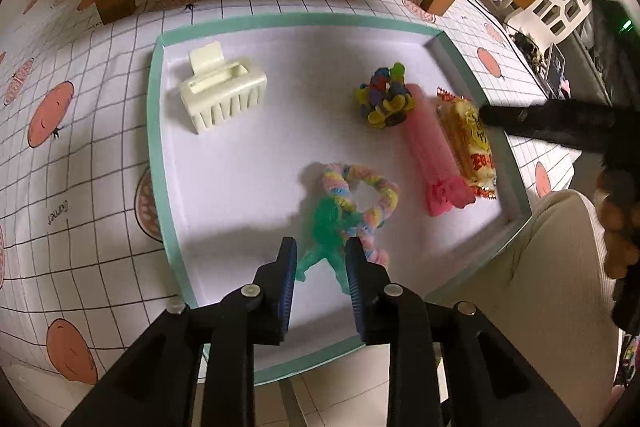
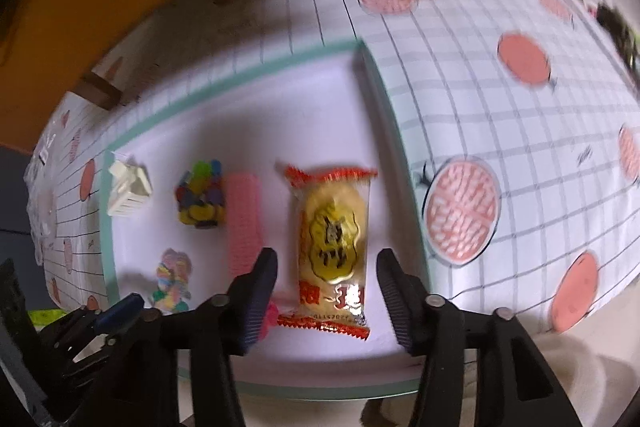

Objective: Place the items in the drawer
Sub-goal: 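Grasp the rainbow ring with the right tool while the left tool holds the green figure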

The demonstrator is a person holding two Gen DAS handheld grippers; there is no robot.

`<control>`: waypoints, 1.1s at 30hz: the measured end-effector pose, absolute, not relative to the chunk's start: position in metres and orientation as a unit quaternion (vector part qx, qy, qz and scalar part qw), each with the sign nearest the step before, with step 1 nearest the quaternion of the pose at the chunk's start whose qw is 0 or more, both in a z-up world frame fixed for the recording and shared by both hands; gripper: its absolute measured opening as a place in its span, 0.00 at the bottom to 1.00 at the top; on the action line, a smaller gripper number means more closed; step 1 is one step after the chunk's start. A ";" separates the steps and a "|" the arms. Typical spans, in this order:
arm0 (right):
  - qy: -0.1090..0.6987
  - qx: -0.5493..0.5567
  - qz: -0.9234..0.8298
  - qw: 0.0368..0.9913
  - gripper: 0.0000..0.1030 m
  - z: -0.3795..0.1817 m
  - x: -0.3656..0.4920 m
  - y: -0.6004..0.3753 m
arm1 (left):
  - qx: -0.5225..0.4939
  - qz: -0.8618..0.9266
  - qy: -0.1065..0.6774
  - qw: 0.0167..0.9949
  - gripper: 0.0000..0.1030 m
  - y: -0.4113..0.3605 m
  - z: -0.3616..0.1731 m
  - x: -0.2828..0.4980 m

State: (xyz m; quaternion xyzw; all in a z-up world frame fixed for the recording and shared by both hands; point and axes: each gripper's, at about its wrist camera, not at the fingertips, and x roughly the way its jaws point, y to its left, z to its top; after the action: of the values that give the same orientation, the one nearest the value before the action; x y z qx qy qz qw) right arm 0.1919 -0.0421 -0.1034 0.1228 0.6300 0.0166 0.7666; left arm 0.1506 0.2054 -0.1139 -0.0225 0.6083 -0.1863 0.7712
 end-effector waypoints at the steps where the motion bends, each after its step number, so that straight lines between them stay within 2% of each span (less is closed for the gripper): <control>1: 0.623 0.128 0.022 0.771 0.55 -0.097 0.192 -0.041 | -0.021 -0.187 0.610 0.769 0.27 0.204 -0.115 0.150; 6: 0.608 0.118 0.041 0.784 0.55 -0.082 0.193 -0.025 | -0.006 -0.186 0.611 0.769 0.29 0.199 -0.118 0.147; 12: 0.624 0.135 0.010 0.770 0.55 -0.101 0.196 -0.041 | 0.009 -0.183 0.606 0.774 0.32 0.187 -0.120 0.147; 20: 0.625 0.144 0.121 0.758 0.55 -0.098 0.189 0.009 | 0.003 -0.184 0.606 0.774 0.33 0.186 -0.127 0.148; 24: 0.660 0.147 0.147 0.722 0.49 -0.117 0.187 0.035 | -0.003 -0.186 0.607 0.773 0.33 0.188 -0.128 0.150; 27: 0.674 0.153 0.147 0.707 0.49 -0.131 0.186 0.041 | -0.003 -0.187 0.606 0.773 0.34 0.190 -0.128 0.149; 28: 0.676 0.159 0.148 0.704 0.46 -0.133 0.185 0.043 | -0.002 -0.188 0.606 0.773 0.34 0.190 -0.129 0.149; 33: 0.678 0.184 0.151 0.695 0.43 -0.138 0.185 0.051 | -0.003 -0.188 0.604 0.774 0.34 0.195 -0.127 0.148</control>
State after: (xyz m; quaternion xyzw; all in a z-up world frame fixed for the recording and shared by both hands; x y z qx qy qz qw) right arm 0.1845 0.0507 -0.1382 0.1836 0.6783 0.1513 0.6952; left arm 0.1478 0.1950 -0.1273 -0.0030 0.6044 -0.1883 0.7741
